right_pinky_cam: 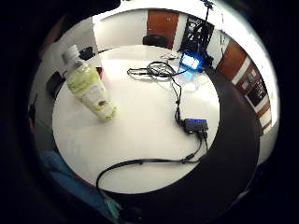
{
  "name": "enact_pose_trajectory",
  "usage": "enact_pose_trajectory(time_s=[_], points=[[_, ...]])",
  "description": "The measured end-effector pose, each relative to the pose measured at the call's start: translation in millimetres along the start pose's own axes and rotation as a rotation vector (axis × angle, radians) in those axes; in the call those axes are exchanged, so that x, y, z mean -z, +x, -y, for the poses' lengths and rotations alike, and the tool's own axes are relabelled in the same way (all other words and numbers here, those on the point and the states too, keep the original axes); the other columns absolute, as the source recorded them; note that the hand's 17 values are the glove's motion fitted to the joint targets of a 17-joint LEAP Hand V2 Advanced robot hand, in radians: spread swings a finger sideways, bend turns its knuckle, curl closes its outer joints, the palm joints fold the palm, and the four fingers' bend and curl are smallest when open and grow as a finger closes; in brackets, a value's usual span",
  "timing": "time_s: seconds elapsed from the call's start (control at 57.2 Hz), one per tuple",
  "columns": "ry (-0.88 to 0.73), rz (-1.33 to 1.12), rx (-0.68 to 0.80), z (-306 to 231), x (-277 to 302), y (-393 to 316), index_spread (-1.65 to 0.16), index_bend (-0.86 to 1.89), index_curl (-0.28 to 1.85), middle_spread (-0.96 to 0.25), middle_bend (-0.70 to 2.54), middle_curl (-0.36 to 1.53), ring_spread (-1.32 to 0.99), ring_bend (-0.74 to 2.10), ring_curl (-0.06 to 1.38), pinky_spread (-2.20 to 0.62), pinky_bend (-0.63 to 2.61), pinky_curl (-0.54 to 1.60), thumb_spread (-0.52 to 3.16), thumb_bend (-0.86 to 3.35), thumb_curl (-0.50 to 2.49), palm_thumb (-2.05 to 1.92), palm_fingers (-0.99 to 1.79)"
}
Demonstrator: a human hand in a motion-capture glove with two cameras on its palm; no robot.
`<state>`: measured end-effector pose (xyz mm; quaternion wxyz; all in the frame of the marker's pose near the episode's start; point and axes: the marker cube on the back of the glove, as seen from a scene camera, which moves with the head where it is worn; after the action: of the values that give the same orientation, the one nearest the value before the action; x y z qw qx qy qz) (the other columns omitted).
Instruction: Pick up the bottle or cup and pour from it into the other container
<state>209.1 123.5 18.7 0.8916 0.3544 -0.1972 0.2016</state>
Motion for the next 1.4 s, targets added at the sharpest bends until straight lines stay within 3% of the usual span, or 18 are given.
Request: enact_pose_trajectory(time_s=[0.087, 0.367, 0.472, 0.542, 0.612, 0.909, 1.067, 1.136, 1.206, 1.364, 1.399], points=[[-0.081, 0.072, 0.127, -6.5, -3.5, 17.7, -0.32, 0.13, 0.22, 0.07, 0.18, 0.28, 0.2, 0.56, 0.3, 0.25, 0.69, 0.28, 0.94, -0.03, 0.43, 0.68, 0.02], [-0.053, 0.436, 0.022, 5.3, -37.0, 41.9, -0.31, 0.12, 0.21, 0.07, 0.19, 0.29, 0.19, 0.6, 0.31, 0.25, 0.75, 0.29, 0.93, -0.03, 0.42, 0.68, 0.04], [0.173, 0.56, -0.09, 37.9, -55.1, 42.9, -0.31, 0.11, 0.2, 0.07, 0.19, 0.29, 0.19, 0.62, 0.31, 0.26, 0.78, 0.3, 0.92, -0.03, 0.42, 0.67, 0.04], [-0.004, 0.62, -0.071, 16.3, -67.1, 40.6, -0.33, 0.09, 0.19, 0.07, 0.19, 0.3, 0.19, 0.63, 0.31, 0.26, 0.81, 0.31, 0.92, -0.04, 0.41, 0.66, 0.03], [-0.079, 0.659, -0.07, 10.9, -77.4, 38.9, -0.33, 0.09, 0.18, 0.08, 0.19, 0.3, 0.19, 0.64, 0.31, 0.27, 0.83, 0.32, 0.91, -0.04, 0.4, 0.64, 0.01], [-0.119, 0.74, -0.127, 19.4, -113.4, 27.8, -0.36, 0.1, 0.15, 0.1, 0.18, 0.3, 0.23, 0.63, 0.3, 0.3, 0.91, 0.32, 0.9, -0.03, 0.38, 0.61, -0.05], [-0.028, 0.778, -0.13, 26.8, -126.9, 21.5, -0.38, 0.08, 0.12, 0.12, 0.16, 0.28, 0.25, 0.67, 0.31, 0.31, 0.95, 0.32, 0.87, -0.03, 0.37, 0.61, -0.07], [0.121, 0.78, -0.099, 39.8, -133.2, 19.7, -0.39, 0.08, 0.11, 0.12, 0.14, 0.27, 0.25, 0.71, 0.31, 0.32, 0.99, 0.33, 0.86, -0.03, 0.37, 0.61, -0.06], [0.025, 0.787, -0.14, 29.9, -135.3, 17.9, -0.38, 0.11, 0.12, 0.13, 0.14, 0.25, 0.24, 0.75, 0.32, 0.31, 1.01, 0.34, 0.85, -0.03, 0.37, 0.62, -0.02], [0.185, 0.767, -0.101, 38.6, -141.5, 22.5, -0.35, 0.11, 0.13, 0.12, 0.26, 0.29, 0.2, 0.8, 0.32, 0.27, 0.99, 0.32, 0.82, -0.02, 0.38, 0.69, 0.3], [0.151, 0.778, -0.134, 36.2, -141.3, 21.2, -0.34, 0.12, 0.13, 0.11, 0.27, 0.3, 0.19, 0.78, 0.32, 0.26, 0.97, 0.31, 0.82, -0.02, 0.39, 0.71, 0.34]])
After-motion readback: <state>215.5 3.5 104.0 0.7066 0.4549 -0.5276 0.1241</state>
